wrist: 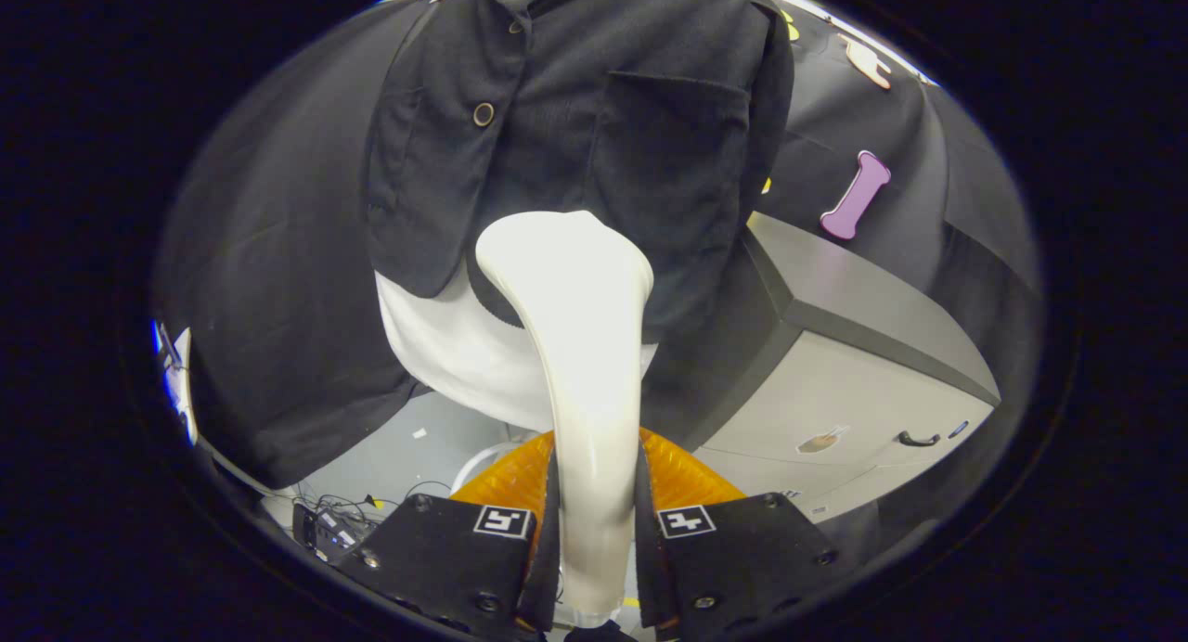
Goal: Iron the clothes twice with a garment steamer, once on the left side and once on the right side.
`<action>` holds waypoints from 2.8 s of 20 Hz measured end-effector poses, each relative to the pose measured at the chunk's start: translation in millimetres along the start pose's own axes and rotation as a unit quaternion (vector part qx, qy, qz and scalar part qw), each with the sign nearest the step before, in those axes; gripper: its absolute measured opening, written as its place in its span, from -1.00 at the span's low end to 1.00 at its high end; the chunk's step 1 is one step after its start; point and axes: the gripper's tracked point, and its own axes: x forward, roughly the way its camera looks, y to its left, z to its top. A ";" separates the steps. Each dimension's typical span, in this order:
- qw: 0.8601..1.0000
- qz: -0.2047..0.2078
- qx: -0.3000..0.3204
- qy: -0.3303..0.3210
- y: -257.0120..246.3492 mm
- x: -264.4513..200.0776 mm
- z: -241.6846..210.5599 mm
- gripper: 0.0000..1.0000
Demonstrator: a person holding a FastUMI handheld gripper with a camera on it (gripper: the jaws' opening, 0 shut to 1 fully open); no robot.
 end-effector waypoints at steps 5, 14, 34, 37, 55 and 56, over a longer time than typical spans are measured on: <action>0.999 0.006 0.005 -0.036 -14.4 -43.3 36.6 -0.27; 0.989 0.009 0.028 -0.144 -20.2 -134.5 164.9 -0.27; 0.960 0.017 -0.036 -0.277 138.6 -174.7 388.1 -0.27; 0.961 0.009 -0.052 -0.270 157.1 -158.9 389.2 -0.27; 0.979 -0.008 -0.079 -0.188 163.5 -97.2 295.1 -0.27; 0.980 -0.009 -0.081 -0.182 163.3 -94.0 287.8 -0.27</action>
